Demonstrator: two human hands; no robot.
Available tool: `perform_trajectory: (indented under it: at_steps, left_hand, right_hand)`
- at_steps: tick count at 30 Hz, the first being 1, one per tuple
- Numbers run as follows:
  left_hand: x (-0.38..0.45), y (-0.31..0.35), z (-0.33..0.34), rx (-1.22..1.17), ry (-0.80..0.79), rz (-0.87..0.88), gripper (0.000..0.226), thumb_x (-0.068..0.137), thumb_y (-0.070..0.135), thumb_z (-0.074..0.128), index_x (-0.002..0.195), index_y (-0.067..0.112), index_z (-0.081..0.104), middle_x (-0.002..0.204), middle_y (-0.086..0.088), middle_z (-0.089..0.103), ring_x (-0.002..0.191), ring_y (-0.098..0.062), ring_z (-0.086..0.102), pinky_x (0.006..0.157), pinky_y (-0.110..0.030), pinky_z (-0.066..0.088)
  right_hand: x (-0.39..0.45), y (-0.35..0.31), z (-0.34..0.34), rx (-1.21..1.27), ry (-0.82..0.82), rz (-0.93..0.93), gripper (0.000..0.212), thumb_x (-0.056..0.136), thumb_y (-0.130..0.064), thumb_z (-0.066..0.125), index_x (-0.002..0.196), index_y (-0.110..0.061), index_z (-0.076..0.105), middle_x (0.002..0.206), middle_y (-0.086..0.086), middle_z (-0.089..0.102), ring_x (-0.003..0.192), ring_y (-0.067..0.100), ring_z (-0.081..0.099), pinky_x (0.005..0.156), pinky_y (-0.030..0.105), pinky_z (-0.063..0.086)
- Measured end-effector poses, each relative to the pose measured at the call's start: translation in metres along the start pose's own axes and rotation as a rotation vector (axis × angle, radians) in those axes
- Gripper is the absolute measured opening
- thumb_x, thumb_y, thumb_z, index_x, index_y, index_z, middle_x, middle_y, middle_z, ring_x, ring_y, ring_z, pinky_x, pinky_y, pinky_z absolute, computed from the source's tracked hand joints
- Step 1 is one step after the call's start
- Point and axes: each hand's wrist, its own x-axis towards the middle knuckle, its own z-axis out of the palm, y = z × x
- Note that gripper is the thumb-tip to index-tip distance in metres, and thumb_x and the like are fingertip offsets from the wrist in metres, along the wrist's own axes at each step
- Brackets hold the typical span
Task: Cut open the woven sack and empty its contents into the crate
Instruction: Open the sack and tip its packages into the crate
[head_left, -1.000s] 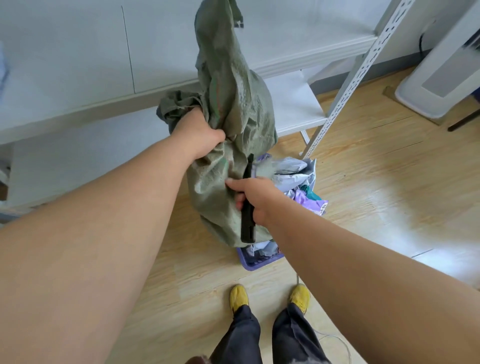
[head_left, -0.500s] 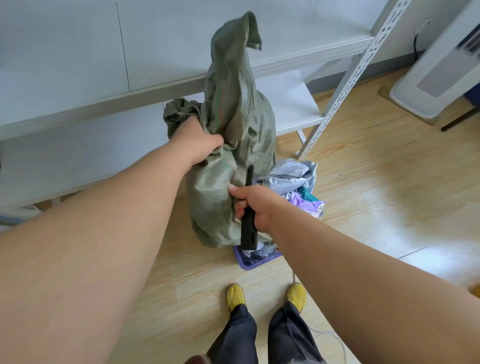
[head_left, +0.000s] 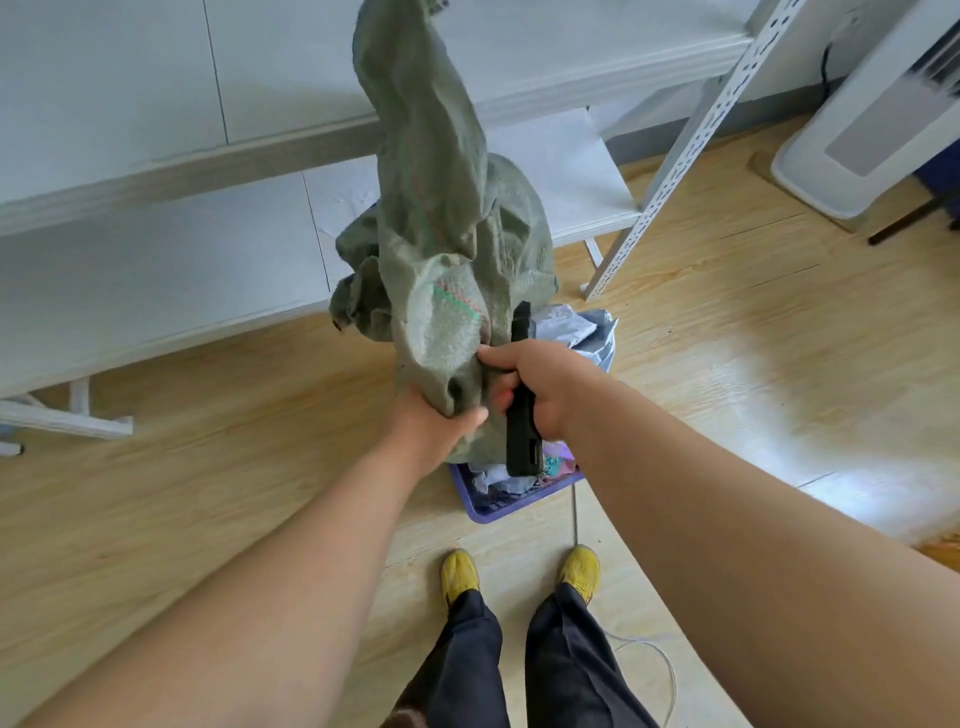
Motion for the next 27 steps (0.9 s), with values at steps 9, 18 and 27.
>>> perform_trajectory:
  at_steps: [9, 18, 27]
  left_hand:
    - [0.024, 0.042, -0.051, 0.146, 0.336, 0.097, 0.017, 0.092, 0.019, 0.049, 0.103, 0.012, 0.06, 0.106, -0.023, 0.064, 0.097, -0.038, 0.059, 0.074, -0.033, 0.04]
    - [0.019, 0.075, -0.039, 0.445, 0.134, 0.066, 0.024, 0.093, 0.024, 0.048, 0.109, 0.015, 0.062, 0.099, -0.013, 0.065, 0.076, -0.028, 0.052, 0.065, -0.028, 0.036]
    - [0.031, 0.076, -0.049, 0.166, 0.26, -0.126, 0.037, 0.093, 0.027, 0.046, 0.125, 0.011, 0.057, 0.109, -0.012, 0.06, 0.087, -0.029, 0.051, 0.079, -0.035, 0.043]
  right_hand:
    - [0.001, -0.003, -0.024, -0.324, 0.057, -0.298, 0.025, 0.088, -0.01, 0.068, 0.113, -0.013, 0.067, 0.078, 0.006, 0.056, 0.04, 0.009, 0.038, 0.041, 0.02, 0.037]
    - [0.005, 0.015, -0.023, -0.257, 0.04, -0.25, 0.024, 0.082, -0.008, 0.074, 0.102, -0.017, 0.064, 0.074, 0.004, 0.057, 0.04, 0.009, 0.04, 0.043, 0.023, 0.039]
    - [0.017, 0.038, -0.035, -0.454, 0.002, -0.257, 0.055, 0.079, -0.009, 0.078, 0.129, -0.017, 0.057, 0.126, 0.003, 0.059, 0.034, 0.002, 0.044, 0.041, 0.017, 0.041]
